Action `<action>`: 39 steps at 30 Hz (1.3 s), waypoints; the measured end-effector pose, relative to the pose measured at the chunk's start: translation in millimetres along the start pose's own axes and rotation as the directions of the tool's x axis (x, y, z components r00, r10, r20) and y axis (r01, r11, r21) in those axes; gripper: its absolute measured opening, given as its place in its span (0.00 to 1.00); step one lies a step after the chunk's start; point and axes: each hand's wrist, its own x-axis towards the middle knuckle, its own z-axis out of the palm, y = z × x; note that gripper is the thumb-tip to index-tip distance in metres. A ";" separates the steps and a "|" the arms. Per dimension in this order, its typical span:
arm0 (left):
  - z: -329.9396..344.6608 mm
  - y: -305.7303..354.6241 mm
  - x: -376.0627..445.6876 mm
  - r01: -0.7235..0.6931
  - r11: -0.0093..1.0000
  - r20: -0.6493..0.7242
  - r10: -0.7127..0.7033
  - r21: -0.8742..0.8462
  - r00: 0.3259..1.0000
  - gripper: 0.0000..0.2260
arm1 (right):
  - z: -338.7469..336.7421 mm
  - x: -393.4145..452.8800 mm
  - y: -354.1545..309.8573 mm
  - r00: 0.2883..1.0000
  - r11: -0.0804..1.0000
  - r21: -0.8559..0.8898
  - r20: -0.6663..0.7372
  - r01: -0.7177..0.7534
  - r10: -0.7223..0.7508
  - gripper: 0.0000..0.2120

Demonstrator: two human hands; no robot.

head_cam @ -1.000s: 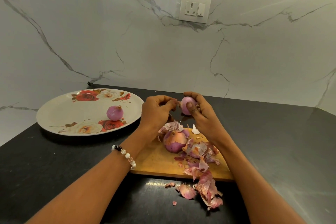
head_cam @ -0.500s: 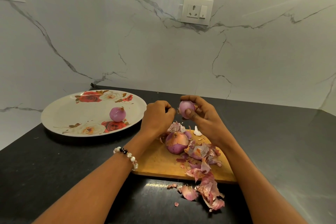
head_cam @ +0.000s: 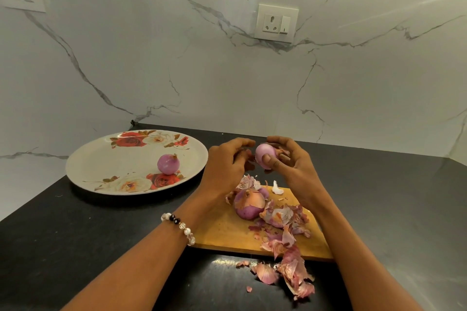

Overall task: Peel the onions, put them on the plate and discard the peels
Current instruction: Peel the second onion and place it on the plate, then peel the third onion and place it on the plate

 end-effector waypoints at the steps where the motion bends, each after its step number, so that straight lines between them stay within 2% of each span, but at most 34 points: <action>1: 0.8 1.3 -0.8 0.005 1.000 -0.005 -0.005 -0.016 1.000 0.12 | -0.2 0.3 0.2 1.000 1.000 -0.010 -0.011 0.002 -0.002 0.22; 5: -7.3 6.8 -0.5 0.108 0.975 -0.070 -0.123 -0.195 0.990 0.10 | -2.8 0.6 3.5 0.997 1.000 -0.027 -0.070 0.014 -0.016 0.21; 7: -10.3 3.8 0.0 0.142 0.975 -0.051 -0.153 -0.174 0.987 0.11 | -3.2 -0.3 3.8 0.997 1.000 -0.020 -0.081 0.012 -0.013 0.23; 11: -7.6 3.3 -6.3 0.150 0.982 0.071 -0.143 -0.110 0.987 0.14 | -2.3 -2.5 5.1 0.995 0.998 -0.066 -0.103 0.010 -0.017 0.25; 15: -16.7 10.6 -10.2 0.148 0.977 -0.083 -0.162 -0.151 0.983 0.11 | -5.8 -13.0 4.9 0.993 0.984 -0.178 -0.115 0.008 -0.029 0.23; 19: -38.1 14.7 -11.8 0.179 0.973 -0.162 -0.202 -0.149 0.966 0.09 | -4.3 -14.6 -7.1 0.970 0.997 -0.073 -0.243 -0.001 -0.017 0.18; 24: -85.8 20.6 -11.2 0.180 0.980 -0.092 -0.187 -0.082 0.978 0.09 | 27.1 -3.5 -31.3 0.987 0.993 -0.102 -0.153 -0.063 0.047 0.18; 29: -140.3 7.4 -13.5 0.307 0.949 -0.190 -0.315 -0.070 0.930 0.08 | 82.2 24.1 -49.4 0.976 0.973 -0.077 -0.025 -0.218 0.217 0.19; 33: -168.2 -6.8 -21.1 0.393 0.917 -0.286 -0.396 -0.070 0.872 0.09 | 125.4 50.5 -41.8 0.938 0.907 -0.288 0.067 -0.307 0.339 0.25; 36: -180.6 -15.5 -26.9 0.437 0.896 -0.306 -0.438 -0.075 0.845 0.09 | 148.1 66.5 -25.8 0.938 0.794 -0.569 0.105 -0.217 0.332 0.28; 39: -186.0 -24.5 -29.2 0.468 0.879 -0.302 -0.472 -0.088 0.829 0.09 | 163.1 81.7 0.5 0.933 0.655 -0.746 0.140 -0.120 0.330 0.28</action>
